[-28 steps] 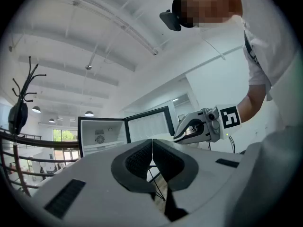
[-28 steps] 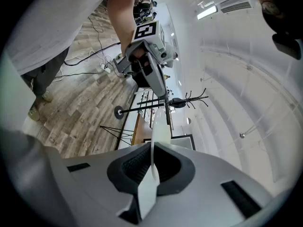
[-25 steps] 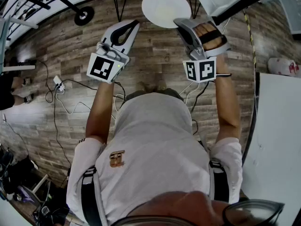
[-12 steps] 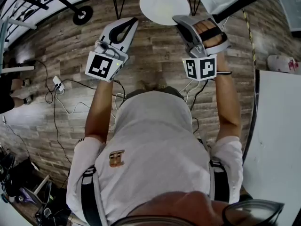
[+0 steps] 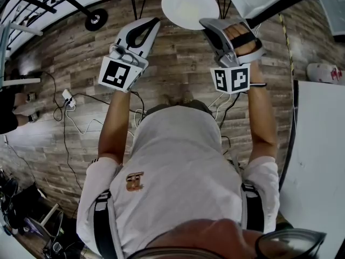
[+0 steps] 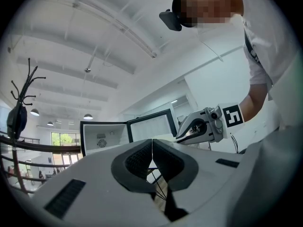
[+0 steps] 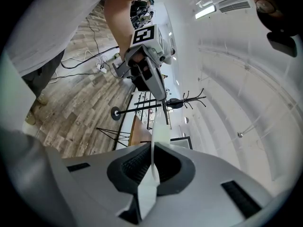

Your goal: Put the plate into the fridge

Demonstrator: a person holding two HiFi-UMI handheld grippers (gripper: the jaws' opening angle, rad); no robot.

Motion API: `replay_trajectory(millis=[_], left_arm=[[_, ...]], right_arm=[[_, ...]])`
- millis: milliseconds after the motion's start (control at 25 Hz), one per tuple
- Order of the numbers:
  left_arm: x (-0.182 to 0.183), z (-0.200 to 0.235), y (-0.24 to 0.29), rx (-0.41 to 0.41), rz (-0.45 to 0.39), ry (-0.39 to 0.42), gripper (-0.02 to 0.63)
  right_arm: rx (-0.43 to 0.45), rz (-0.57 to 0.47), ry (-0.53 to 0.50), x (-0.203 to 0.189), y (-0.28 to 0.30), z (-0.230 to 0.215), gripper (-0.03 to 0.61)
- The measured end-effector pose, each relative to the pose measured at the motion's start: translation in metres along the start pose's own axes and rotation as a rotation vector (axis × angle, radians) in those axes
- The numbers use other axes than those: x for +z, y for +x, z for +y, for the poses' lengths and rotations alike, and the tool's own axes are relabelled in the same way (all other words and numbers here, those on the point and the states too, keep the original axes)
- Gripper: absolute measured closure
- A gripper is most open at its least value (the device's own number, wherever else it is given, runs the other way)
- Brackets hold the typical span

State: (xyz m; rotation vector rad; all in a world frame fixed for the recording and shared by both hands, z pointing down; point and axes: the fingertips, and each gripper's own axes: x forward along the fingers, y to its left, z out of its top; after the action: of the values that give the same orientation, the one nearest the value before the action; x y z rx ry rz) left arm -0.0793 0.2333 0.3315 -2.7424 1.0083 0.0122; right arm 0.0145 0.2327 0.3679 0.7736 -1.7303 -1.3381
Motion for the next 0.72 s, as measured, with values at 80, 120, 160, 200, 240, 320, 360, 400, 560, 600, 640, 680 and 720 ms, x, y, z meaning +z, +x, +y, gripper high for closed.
replay_trajectory(millis=[80,120,160,200,240,320,360,400,560,600,640,680,720], left_arm=[[0.0,0.008,-0.004,-0.001,0.001,0.003,0.595],[0.001,0.01,-0.005,-0.004,-0.005,0.006,0.594],[0.002,0.013,-0.006,-0.006,-0.015,0.008,0.594],[0.003,0.016,-0.007,-0.008,-0.024,0.009,0.595],[0.005,0.019,-0.008,-0.008,-0.027,0.009,0.595],[0.007,0.027,-0.012,-0.008,-0.027,0.008,0.595],[0.007,0.031,-0.015,-0.009,-0.028,0.008,0.595],[0.007,0.035,-0.018,-0.012,-0.03,0.008,0.595],[0.006,0.05,-0.031,-0.028,-0.051,0.013,0.595],[0.005,0.054,-0.033,-0.03,-0.054,0.011,0.595],[0.004,0.059,-0.035,-0.03,-0.054,0.006,0.595],[0.002,0.064,-0.036,-0.028,-0.054,0.001,0.595],[0.0,0.068,-0.037,-0.025,-0.054,-0.004,0.594]], right_arm=[[0.0,0.004,0.003,0.006,0.006,-0.002,0.54],[-0.001,0.007,0.004,0.007,0.009,-0.002,0.54],[-0.003,0.009,0.006,0.009,0.011,-0.002,0.54],[-0.006,0.012,0.008,0.011,0.013,-0.003,0.54],[-0.008,0.015,0.01,0.014,0.015,-0.004,0.54],[-0.013,0.022,0.017,0.02,0.021,-0.009,0.54],[-0.015,0.026,0.02,0.023,0.024,-0.01,0.54],[-0.017,0.03,0.022,0.027,0.028,-0.011,0.54],[-0.028,0.049,0.031,0.041,0.043,-0.014,0.54],[-0.029,0.053,0.034,0.043,0.047,-0.016,0.54],[-0.03,0.058,0.035,0.046,0.051,-0.017,0.54],[-0.029,0.061,0.036,0.047,0.054,-0.017,0.54],[-0.028,0.063,0.036,0.049,0.058,-0.017,0.54]])
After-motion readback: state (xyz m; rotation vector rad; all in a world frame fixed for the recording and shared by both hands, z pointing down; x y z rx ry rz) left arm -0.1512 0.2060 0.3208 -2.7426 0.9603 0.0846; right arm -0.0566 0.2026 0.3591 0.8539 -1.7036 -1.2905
